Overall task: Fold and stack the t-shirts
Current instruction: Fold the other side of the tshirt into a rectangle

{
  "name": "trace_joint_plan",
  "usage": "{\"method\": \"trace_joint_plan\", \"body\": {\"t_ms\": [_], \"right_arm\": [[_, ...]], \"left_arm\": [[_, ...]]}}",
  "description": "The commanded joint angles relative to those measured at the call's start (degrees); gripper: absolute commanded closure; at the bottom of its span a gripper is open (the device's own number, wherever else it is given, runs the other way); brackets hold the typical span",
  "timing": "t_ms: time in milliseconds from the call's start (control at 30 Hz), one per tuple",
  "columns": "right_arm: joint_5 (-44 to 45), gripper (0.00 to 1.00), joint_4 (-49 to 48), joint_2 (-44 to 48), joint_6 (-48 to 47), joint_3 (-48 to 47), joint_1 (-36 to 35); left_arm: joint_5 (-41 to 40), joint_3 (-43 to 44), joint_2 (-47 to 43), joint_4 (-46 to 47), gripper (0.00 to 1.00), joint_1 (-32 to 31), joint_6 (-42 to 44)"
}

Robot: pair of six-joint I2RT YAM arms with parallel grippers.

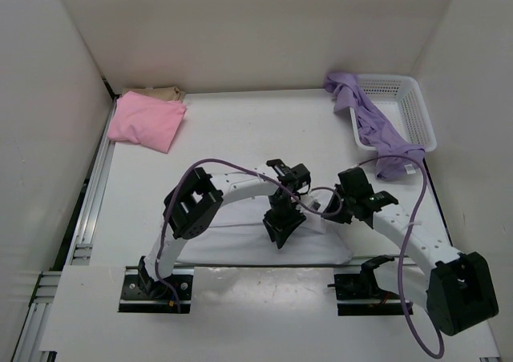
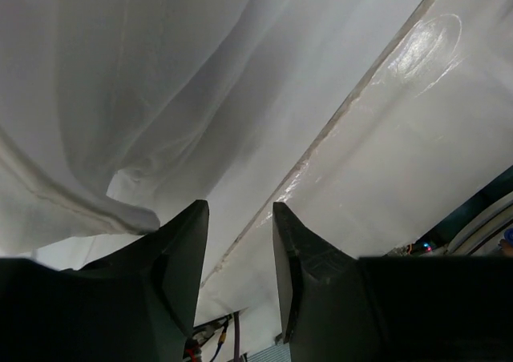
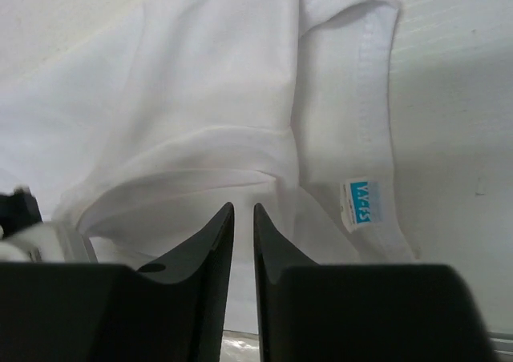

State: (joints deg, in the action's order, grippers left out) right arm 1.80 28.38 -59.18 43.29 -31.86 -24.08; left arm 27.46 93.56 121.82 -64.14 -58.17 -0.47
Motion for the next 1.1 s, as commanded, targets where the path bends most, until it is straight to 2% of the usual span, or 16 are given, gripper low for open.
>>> {"method": "trace_joint_plan", "body": {"t_ms": [0, 167, 300, 400, 467, 667, 833, 1067], "right_arm": [[-3.64, 0.84, -5.96, -1.20, 3.11, -1.89, 2.09], [-2.16, 0.97, -8.34, -0.59, 7.42, 0.12, 6.40], [-2.15, 0.97, -10.45, 1.96, 7.95, 0.13, 8.95], [-2.94, 0.97, -10.45, 1.62, 5.41, -2.58, 8.96], [-4.69, 0.97, -10.45, -1.45, 3.39, -3.91, 8.96], [-7.68, 0.98, -7.29, -13.05, -0.74, -8.92, 4.57], [-7.61, 1.00, -7.29, -20.53, -2.41, -14.01, 0.00], [-6.99, 1.00, -7.29, -25.54, -2.95, -15.69, -4.31]], "left_arm": [[0.75, -1.18, -2.55, 1.03, 0.51, -0.01, 0.47], [0.22, -1.19, -5.01, 1.56, 0.51, -0.01, 0.47], [0.23, -0.66, -11.41, 3.48, 0.50, 2.87, 0.47], [-4.23, -0.66, -15.29, 4.73, 0.39, 6.91, 0.47], [-4.96, -0.04, -15.30, 4.47, 0.38, 9.55, 0.47], [-3.55, -1.44, -12.76, 2.35, 0.38, 19.40, 0.47], [-15.31, -5.93, -10.02, 4.90, 0.39, 20.47, 0.47], [-16.65, -8.39, -6.95, 5.52, 0.39, 21.61, 0.47]]}}
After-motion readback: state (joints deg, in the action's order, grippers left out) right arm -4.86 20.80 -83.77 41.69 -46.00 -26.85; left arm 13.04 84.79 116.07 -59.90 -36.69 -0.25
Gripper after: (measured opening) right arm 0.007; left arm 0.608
